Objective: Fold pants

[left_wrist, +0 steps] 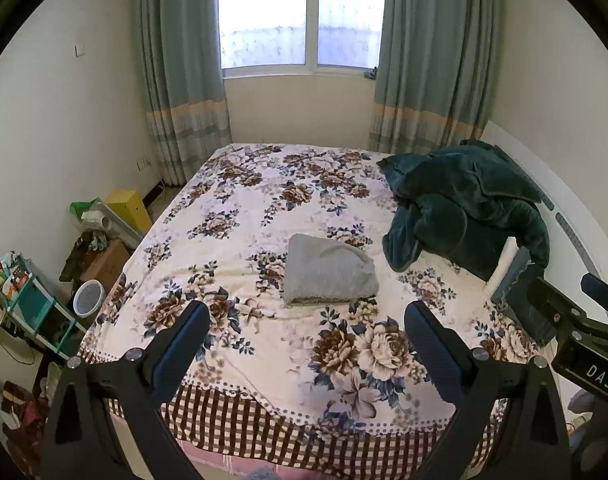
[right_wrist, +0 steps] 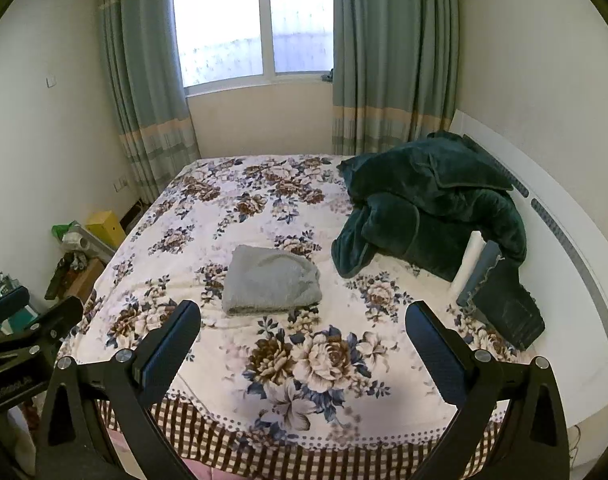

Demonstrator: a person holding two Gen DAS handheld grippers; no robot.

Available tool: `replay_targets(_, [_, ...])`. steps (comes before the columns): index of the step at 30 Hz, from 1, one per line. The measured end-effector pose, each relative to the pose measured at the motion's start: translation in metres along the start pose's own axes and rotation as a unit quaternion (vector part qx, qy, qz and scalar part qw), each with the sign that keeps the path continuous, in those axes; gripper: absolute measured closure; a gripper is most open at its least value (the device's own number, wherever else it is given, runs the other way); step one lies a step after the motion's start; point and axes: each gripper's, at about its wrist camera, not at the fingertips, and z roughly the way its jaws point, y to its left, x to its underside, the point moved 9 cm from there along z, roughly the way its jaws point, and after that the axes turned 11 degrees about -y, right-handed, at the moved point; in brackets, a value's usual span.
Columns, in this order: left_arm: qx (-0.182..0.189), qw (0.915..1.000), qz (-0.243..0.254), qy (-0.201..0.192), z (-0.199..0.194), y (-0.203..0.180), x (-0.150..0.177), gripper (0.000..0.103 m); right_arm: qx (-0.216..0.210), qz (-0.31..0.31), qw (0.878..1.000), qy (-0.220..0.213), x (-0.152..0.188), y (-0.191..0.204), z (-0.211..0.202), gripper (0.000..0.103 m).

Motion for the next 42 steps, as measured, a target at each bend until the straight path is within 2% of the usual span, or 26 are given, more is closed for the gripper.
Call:
replay_targets(15, [-0.011,0.9998,-0.002,-0.016,-0.006,0.001,-0.004,0.0,-0.006,-0.003,1.0,-0.002,-0.009,0.007,0.006,0.0])
replay_targets(42, [-0.024,0.9997,-0.005,-0.008,-0.008,0.007,-0.004,0.0,-0.015,-0.007,1.0,0.008,0.0,0.014,0.015,0.0])
